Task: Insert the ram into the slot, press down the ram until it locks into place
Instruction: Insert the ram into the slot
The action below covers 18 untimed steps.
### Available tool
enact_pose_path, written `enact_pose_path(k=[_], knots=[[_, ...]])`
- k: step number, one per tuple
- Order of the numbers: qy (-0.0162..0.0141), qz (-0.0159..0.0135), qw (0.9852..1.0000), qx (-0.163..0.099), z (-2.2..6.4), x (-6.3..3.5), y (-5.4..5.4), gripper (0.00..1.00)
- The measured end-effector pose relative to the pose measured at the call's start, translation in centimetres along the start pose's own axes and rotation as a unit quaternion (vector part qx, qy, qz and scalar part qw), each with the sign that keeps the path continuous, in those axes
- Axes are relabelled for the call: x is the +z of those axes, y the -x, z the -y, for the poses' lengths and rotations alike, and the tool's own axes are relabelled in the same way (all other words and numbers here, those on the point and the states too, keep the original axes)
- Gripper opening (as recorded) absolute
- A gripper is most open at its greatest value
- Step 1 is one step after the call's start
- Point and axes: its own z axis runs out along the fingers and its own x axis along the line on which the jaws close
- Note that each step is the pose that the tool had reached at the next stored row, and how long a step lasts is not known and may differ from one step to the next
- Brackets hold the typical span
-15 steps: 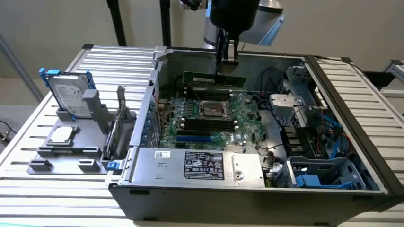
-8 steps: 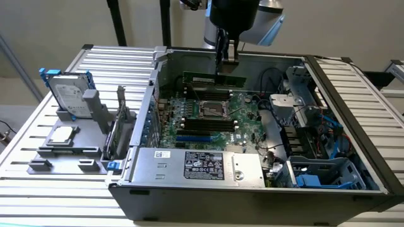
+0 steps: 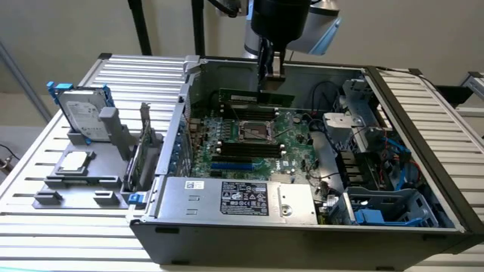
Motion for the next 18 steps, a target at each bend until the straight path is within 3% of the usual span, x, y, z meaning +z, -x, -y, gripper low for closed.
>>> enact_pose_path(k=[8,18], knots=[[-0.0045,-0.0001,1.0,0.0,-0.16,1.46,0.0,0.14],[-0.017,-0.0005,0.9999,-0.001,-0.88,3.25,0.0,0.14]])
